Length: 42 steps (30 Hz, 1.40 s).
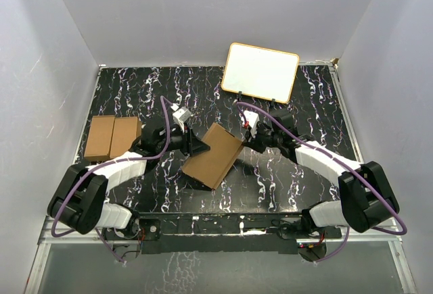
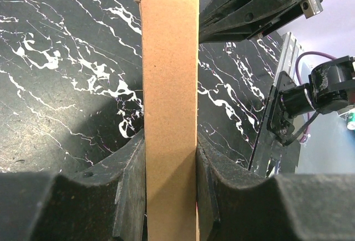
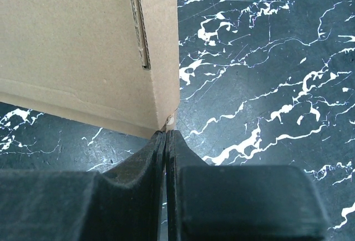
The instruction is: Fold the paper box
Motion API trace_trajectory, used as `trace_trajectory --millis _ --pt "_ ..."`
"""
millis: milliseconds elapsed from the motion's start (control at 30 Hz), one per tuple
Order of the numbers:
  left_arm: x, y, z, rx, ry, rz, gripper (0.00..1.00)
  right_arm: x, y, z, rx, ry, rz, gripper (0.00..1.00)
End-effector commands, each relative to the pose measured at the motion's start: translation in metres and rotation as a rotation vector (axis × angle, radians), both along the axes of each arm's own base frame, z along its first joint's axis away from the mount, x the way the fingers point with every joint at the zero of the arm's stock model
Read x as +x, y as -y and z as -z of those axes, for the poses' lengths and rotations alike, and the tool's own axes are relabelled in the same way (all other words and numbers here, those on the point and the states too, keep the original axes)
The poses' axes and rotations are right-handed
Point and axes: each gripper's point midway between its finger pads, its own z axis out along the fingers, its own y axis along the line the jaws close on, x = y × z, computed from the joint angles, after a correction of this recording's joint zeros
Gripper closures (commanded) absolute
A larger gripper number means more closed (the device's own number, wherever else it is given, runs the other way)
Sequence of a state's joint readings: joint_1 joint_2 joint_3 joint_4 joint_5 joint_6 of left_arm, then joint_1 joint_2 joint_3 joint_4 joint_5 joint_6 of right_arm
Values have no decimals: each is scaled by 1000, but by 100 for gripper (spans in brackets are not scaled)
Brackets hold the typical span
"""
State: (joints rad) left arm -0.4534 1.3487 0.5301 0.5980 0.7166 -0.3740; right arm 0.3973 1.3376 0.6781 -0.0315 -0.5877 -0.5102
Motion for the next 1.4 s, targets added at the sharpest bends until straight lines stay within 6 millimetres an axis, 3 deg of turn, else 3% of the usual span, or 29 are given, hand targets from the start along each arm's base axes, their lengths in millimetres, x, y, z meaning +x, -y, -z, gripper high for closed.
trace_trajectory --millis 0,300,567,1000,1200,1367 --pt "5 -2 5 45 19 -1 100 -4 -29 -42 135 91 -131 92" --pt "21 -9 3 115 4 -47 100 3 -24 -15 67 42 -111 92" --pt "25 -9 7 167 -50 -37 100 11 -21 4 96 -126 -43 91" --pt "28 -13 26 247 -127 -49 100 7 -24 13 106 -185 -60 86" --pt "32 -15 29 268 -135 -64 100 13 -7 2 135 -196 -44 76" --pt "34 -14 29 278 -159 -65 100 15 2 12 164 -272 -8 70"
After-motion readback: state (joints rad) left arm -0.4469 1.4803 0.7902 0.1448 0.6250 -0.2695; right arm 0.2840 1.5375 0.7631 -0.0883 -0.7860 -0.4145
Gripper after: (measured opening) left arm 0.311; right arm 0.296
